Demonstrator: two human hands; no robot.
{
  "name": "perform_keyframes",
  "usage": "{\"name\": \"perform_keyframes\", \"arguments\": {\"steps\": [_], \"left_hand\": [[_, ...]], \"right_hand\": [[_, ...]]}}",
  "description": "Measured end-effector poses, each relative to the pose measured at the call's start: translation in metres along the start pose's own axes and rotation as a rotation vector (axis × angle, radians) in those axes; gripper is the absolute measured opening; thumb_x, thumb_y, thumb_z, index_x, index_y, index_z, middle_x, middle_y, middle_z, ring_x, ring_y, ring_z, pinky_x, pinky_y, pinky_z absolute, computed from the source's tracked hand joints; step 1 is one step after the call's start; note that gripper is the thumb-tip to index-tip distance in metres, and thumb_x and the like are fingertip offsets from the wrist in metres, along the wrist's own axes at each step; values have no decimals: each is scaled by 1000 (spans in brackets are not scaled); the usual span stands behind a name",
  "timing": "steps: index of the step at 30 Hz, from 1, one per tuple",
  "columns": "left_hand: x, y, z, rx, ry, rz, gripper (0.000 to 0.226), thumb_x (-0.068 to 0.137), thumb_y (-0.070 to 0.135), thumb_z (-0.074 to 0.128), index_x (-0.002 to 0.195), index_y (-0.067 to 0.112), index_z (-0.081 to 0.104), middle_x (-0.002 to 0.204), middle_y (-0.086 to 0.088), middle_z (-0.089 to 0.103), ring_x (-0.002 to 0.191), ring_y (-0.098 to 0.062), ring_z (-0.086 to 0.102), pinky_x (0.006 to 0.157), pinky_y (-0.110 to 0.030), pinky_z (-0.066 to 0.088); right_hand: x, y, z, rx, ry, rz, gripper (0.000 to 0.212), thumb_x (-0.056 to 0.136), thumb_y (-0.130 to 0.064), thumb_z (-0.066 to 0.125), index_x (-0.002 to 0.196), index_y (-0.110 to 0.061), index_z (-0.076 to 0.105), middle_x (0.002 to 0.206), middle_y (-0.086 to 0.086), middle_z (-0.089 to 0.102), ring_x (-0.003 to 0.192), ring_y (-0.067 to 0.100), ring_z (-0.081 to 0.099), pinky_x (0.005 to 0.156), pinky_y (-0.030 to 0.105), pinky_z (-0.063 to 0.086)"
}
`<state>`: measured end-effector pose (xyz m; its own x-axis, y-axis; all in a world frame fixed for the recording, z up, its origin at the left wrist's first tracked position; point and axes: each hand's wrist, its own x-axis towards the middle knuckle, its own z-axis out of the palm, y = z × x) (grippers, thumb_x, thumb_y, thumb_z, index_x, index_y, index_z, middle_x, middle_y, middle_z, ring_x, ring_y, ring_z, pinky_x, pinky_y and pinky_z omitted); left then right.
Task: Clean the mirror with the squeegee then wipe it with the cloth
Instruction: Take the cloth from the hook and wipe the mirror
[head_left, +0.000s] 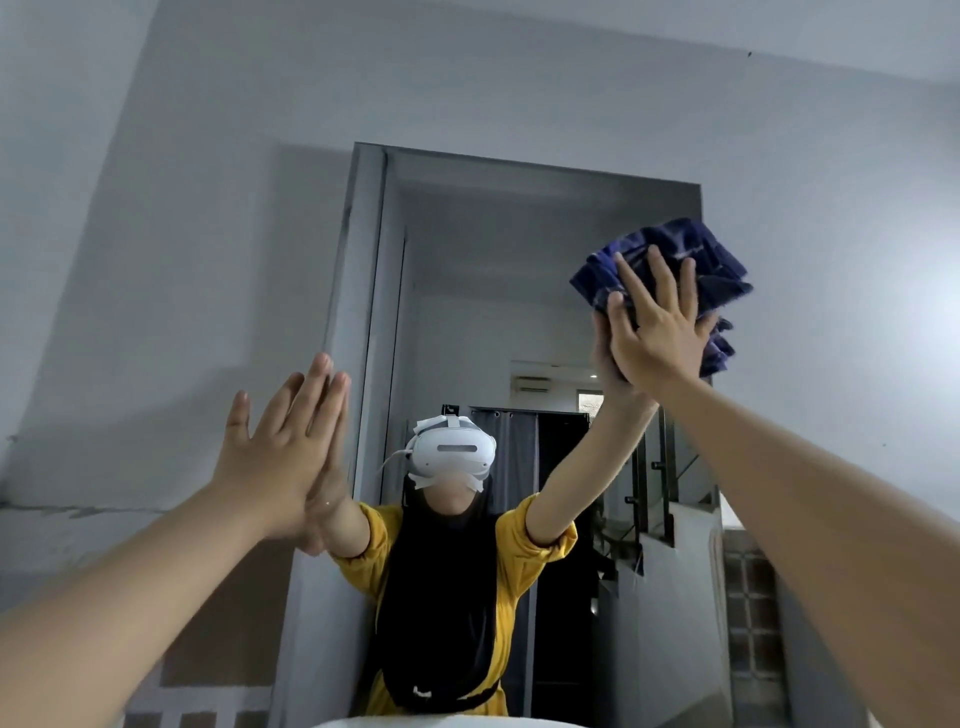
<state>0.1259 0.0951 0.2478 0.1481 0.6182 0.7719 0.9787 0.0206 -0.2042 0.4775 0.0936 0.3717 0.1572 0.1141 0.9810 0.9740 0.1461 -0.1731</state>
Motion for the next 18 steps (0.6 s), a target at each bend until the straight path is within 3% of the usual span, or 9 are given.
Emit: {"name": "perform_keyframes", "arguments": {"steps": [2, 6, 9, 13, 18], "left_hand": [[-1, 3, -11, -95, 5, 25, 166, 31, 59, 84, 131, 25, -44, 145, -1, -44, 137, -20, -27, 104, -50, -28], [-2, 9, -15, -66, -109, 2, 167, 35, 64, 82, 121, 18, -54, 129, 1, -61, 138, -25, -29, 110, -59, -7], [1, 7, -14, -54, -106, 1, 167, 35, 67, 81, 121, 18, -54, 129, 0, -61, 139, -28, -26, 111, -60, -3], [0, 9, -12, -64, -104, 6, 163, 42, 63, 82, 123, 17, -53, 133, -3, -58, 127, -20, -38, 111, -58, -6], [1, 0, -6, -176, -27, 80, 144, 51, 45, 84, 144, 22, -24, 151, -2, -33, 139, -21, -26, 110, -57, -13]], "right_hand": [[-10, 19, -5, 13, 19, 83, 47, 98, -51, 25, 145, -53, 19, 162, -11, 9, 149, 18, -8, 114, 64, 0], [-28, 25, -1, 46, 40, 207, 48, 98, -49, 27, 145, -53, 18, 162, -12, 5, 149, 18, -9, 113, 64, -5], [-40, 6, 14, 63, 104, 350, 50, 96, -54, 24, 145, -54, 15, 162, -13, 5, 148, 20, -10, 111, 68, -5], [-58, -41, 29, 114, 77, 513, 51, 98, -53, 21, 147, -53, 6, 162, -10, -5, 147, 24, -16, 109, 67, -8], [-68, -109, 42, 187, 43, 474, 51, 99, -50, 20, 148, -50, 5, 162, -9, -9, 146, 24, -21, 108, 66, -12]]}}
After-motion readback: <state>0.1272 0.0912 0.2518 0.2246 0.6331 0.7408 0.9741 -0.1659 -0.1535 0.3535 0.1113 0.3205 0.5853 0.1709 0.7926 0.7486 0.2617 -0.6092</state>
